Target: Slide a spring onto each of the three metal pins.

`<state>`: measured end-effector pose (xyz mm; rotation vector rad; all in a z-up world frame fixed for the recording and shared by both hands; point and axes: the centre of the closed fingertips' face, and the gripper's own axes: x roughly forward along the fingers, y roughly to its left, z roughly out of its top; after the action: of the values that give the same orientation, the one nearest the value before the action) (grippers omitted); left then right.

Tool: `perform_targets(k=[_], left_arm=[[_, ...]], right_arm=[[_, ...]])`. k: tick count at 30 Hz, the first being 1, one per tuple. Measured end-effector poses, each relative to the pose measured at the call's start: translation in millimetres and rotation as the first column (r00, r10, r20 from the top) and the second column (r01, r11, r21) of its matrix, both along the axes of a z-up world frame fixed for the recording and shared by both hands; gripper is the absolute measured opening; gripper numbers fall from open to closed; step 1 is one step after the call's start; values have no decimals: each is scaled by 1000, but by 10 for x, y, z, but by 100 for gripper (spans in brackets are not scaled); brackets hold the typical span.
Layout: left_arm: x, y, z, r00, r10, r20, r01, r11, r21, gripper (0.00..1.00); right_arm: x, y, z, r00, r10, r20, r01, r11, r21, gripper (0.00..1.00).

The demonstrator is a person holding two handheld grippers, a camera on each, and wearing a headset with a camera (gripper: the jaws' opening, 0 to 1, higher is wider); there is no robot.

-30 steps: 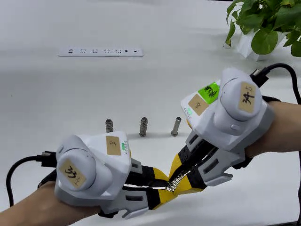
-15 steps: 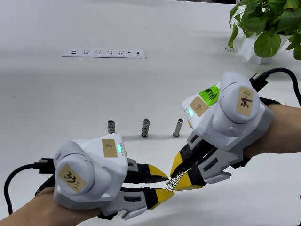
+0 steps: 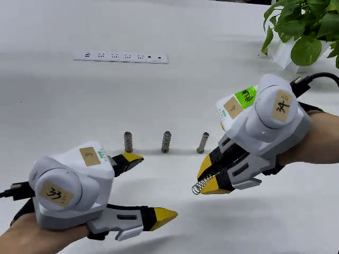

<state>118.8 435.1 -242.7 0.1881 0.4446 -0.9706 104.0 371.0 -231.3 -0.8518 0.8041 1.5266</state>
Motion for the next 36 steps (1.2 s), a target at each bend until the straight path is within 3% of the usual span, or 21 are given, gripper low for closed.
perform_targets(k=[6, 10, 15, 25, 36], left_arm=[[80, 289, -89, 992, 123, -29, -123, 992, 23, 100], [94, 440, -93, 986, 163, -44, -162, 987, 24, 100], [92, 525, -76, 980, 192, -49, -192, 981, 11, 100], [60, 592, -68, 978, 207, -40, -206, 978, 16, 100], [49, 644, -76, 978, 207, -34, -206, 978, 30, 100]], right_arm=[[57, -38, -11, 1000, 19, 16, -19, 1000, -20, 13], [158, -71, -1, 999, 38, 30, -37, 998, -46, 13], [354, -115, 53, 997, 60, 56, -55, 995, -86, 13], [630, -155, 134, 991, 101, 85, -87, 984, -152, 13], [900, -240, 148, 978, 164, 132, -124, 955, -268, 13]])
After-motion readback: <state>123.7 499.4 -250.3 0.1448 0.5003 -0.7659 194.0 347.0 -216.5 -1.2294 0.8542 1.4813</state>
